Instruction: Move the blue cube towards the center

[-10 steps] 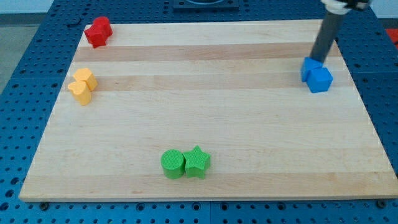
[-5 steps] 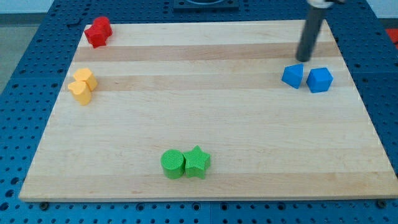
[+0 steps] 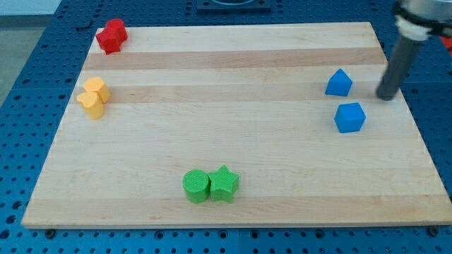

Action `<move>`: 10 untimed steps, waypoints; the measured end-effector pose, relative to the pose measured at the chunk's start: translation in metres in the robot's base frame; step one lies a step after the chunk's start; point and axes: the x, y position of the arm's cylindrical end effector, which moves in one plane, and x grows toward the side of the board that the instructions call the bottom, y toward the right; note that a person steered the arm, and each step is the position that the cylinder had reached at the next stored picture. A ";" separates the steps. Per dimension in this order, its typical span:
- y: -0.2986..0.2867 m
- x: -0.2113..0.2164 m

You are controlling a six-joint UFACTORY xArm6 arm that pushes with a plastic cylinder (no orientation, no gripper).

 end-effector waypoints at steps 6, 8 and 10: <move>-0.013 0.089; -0.080 0.052; -0.161 0.019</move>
